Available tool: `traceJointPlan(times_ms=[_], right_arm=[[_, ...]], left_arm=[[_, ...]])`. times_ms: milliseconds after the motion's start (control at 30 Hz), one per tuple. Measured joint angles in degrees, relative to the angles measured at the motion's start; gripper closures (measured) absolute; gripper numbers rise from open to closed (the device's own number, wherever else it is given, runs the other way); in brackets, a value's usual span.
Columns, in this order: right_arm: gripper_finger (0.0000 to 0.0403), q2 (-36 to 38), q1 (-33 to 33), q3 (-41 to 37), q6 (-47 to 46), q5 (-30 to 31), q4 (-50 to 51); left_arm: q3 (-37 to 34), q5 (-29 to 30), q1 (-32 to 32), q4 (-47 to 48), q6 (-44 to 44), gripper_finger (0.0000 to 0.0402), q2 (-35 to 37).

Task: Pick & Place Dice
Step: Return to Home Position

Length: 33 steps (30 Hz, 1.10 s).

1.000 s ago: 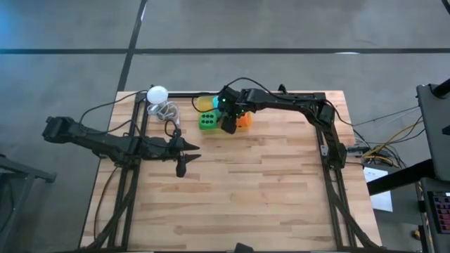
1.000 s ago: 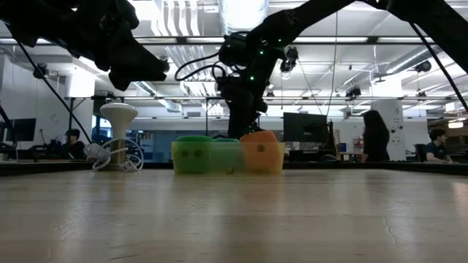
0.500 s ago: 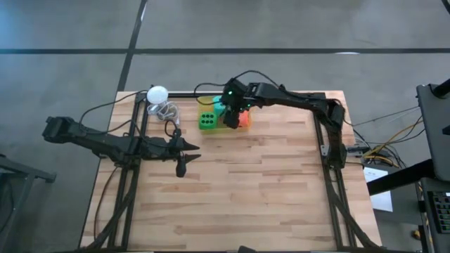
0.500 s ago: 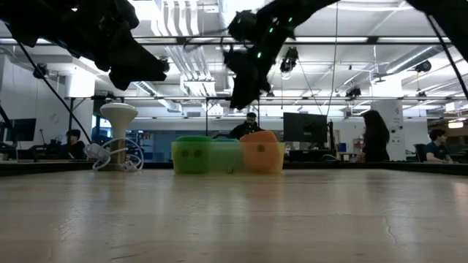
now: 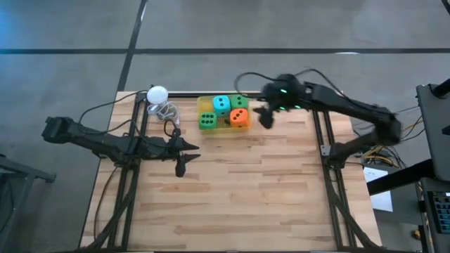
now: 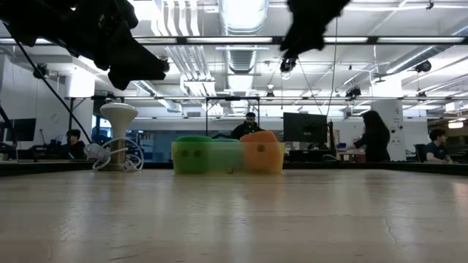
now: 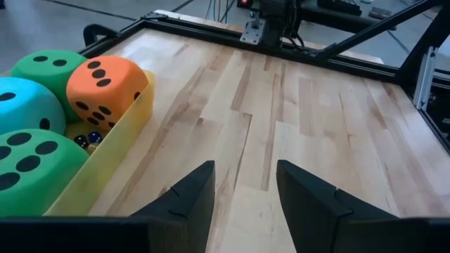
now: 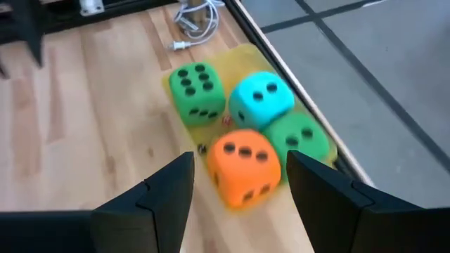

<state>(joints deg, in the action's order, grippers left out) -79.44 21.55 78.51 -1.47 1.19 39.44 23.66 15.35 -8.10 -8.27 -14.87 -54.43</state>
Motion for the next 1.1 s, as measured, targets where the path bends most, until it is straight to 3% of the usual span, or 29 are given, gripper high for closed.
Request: traceJointPlan(times_ms=[300, 500, 800, 1100], right_arm=[[0.0184, 28.98, -4.47, -22.90, -8.11, 0.10, -2.59], [0.0184, 44.51, -9.15, -33.86, -13.54, 0.25, -6.94], [0.0184, 56.69, -16.18, -44.77, -17.22, 0.11, -8.45], [0.0184, 64.50, -18.30, -56.28, -16.53, 0.04, -16.74]], left_arm=[[0.00, 0.02, 0.04, -0.07, -0.17, 0.0242, 0.00], [0.00, 0.02, 0.09, -1.52, -0.20, 0.0242, -0.05], [0.00, 0.02, 0.11, -1.60, -0.35, 0.0242, -0.07], [0.00, 0.02, 0.11, -1.57, -0.33, 0.0242, -0.11]])
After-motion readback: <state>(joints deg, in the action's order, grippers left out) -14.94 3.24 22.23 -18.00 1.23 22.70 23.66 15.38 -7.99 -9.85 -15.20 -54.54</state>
